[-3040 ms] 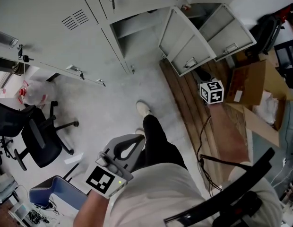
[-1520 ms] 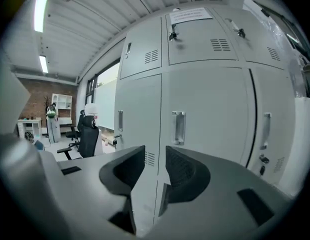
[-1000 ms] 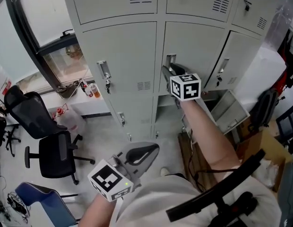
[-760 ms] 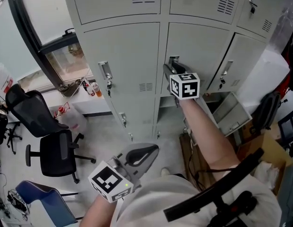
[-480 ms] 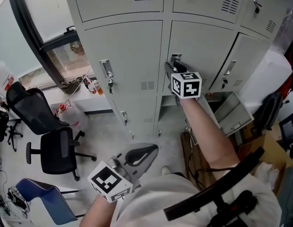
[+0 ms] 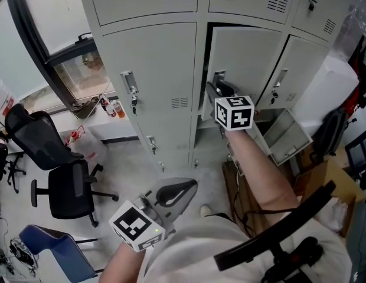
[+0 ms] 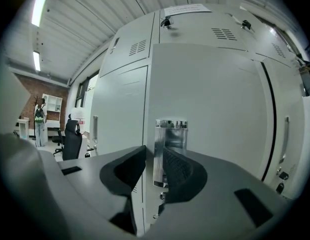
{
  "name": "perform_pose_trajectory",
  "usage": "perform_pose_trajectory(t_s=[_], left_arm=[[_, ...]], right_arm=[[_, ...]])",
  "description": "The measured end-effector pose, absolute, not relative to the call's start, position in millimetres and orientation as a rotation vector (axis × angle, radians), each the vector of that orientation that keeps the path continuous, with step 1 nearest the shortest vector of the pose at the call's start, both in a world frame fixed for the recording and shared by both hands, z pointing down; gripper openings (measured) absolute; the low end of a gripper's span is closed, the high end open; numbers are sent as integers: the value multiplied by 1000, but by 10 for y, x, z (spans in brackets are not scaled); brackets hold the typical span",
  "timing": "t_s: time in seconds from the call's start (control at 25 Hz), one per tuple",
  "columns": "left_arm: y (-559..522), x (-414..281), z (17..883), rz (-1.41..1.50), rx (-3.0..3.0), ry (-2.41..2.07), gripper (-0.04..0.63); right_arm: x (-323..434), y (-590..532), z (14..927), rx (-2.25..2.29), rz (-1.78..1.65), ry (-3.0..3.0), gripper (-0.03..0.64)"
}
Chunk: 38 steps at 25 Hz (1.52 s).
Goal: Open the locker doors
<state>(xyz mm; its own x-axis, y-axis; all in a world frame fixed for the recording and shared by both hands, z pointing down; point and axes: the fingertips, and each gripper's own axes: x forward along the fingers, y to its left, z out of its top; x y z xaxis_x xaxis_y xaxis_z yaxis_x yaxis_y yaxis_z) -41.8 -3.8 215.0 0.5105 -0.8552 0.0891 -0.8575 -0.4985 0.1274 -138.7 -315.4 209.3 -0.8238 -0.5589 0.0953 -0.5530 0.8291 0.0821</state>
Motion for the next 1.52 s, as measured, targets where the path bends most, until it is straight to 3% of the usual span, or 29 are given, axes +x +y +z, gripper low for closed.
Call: perform_pose_trajectory(t_s=[0.92, 1.52], left_arm=[[11, 435, 2326, 9, 2691, -1222, 12], [-790, 1793, 2310, 28, 2672, -1246, 12]], right_arm=[[288, -2543, 2134, 333, -78, -3115, 103], [1354, -2798, 2156, -234, -73, -3177, 103]])
